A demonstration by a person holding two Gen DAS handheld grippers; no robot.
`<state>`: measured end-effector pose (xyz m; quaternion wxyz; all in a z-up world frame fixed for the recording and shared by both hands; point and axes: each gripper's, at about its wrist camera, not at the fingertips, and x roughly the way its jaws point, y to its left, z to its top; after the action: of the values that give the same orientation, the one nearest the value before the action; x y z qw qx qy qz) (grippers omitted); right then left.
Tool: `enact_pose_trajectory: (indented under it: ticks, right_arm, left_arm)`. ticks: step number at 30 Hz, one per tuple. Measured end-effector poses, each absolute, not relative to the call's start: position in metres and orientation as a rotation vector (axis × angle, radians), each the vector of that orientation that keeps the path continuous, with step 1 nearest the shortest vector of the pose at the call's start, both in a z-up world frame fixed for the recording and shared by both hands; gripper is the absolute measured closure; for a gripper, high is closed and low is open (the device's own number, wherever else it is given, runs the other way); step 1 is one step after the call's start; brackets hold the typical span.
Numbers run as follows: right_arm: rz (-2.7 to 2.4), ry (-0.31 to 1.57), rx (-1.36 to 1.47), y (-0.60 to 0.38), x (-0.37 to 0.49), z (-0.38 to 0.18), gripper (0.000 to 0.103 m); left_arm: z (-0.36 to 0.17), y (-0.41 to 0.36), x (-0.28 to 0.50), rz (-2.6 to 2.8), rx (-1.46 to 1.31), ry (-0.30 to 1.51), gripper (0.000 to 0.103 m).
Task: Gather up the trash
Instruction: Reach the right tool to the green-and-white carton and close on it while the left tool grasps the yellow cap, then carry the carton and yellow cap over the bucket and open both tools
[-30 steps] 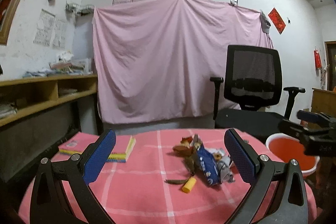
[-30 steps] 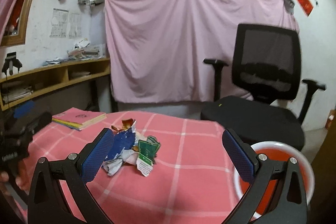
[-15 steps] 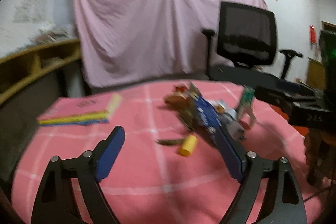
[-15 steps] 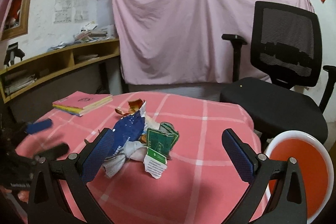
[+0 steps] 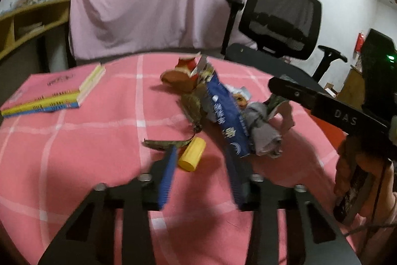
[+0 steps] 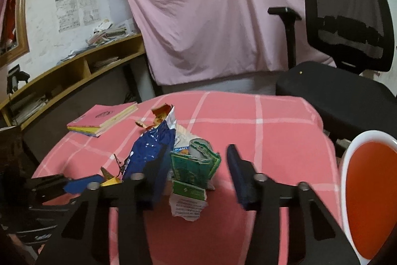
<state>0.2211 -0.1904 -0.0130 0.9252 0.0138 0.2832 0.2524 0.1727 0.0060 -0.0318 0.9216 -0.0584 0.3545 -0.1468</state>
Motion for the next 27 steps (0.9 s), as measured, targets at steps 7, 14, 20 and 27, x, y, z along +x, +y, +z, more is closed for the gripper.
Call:
enact_pose_trajectory:
  ticks: [7,14,20,27]
  right_arm:
    - [0.523,0.56,0.016,-0.192,0.21,-0.013,0.08]
    - [0.512,0.439,0.048,-0.21,0.184,0.0,0.081]
    - [0.508,0.305,0.08,-0.229,0.162,0.012,0.081]
    - [0.434,0.124,0.033,-0.254,0.139,0.028,0.081]
  left_arm:
    - [-0.032,0.005,0.173,-0.297,-0.102,0.749,0.09]
    - [-0.026,-0.005,0.151,-0.287,-0.045,0.655,0.091]
    - [-0.021,-0.013,0.124,-0.276,-0.036,0.544,0.091]
    - [0.015,-0.022,0.097,-0.254,-0.096,0.35,0.091]
